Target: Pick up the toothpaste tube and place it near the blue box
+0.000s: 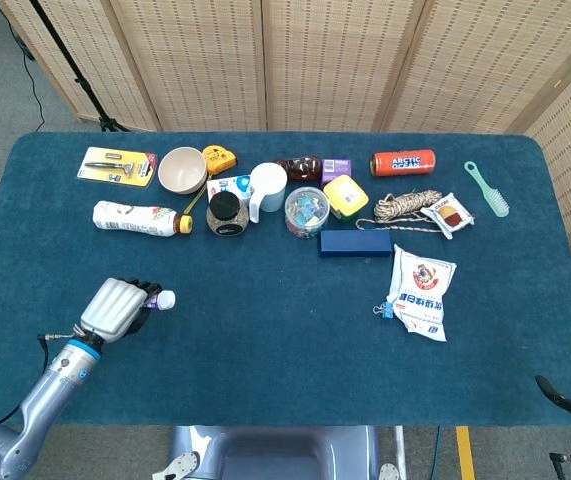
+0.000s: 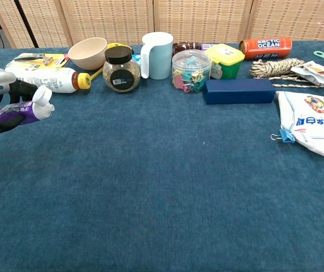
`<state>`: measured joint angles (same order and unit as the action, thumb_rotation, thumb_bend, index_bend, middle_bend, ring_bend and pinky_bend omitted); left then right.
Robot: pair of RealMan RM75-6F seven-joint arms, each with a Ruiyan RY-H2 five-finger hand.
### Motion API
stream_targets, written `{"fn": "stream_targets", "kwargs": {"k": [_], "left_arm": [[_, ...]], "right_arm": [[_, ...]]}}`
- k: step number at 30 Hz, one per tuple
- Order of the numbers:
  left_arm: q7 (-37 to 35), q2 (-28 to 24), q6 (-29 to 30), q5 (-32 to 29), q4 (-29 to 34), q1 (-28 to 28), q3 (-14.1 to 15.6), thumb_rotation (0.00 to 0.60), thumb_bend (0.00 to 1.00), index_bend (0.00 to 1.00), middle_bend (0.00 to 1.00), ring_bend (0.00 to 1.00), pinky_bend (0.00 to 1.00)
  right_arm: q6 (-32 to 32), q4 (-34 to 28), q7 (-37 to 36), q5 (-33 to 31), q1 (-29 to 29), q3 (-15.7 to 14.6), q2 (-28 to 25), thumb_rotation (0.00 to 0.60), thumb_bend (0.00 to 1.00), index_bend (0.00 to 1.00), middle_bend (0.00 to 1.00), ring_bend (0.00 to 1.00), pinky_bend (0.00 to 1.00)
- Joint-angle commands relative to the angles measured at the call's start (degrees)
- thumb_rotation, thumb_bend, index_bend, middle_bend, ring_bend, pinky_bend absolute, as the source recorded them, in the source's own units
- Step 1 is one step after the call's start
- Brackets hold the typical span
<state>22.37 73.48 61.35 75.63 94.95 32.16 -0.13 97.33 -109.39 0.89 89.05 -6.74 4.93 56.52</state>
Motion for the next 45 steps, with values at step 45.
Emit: {"fn": "stream_targets", "kwargs": {"k": [45], "left_arm": [[7.2,-12.7,-24.9,-5.5,15.9,24.2,-8.4,0.6,1.0,0.61,0.51,0.51,0.59]], "right_arm": [[-23.6,2.0,-14.1,8.4,21.5,-0.1,5.3,0.6,0.0,0.34,0.09,0.03,0.1]]}}
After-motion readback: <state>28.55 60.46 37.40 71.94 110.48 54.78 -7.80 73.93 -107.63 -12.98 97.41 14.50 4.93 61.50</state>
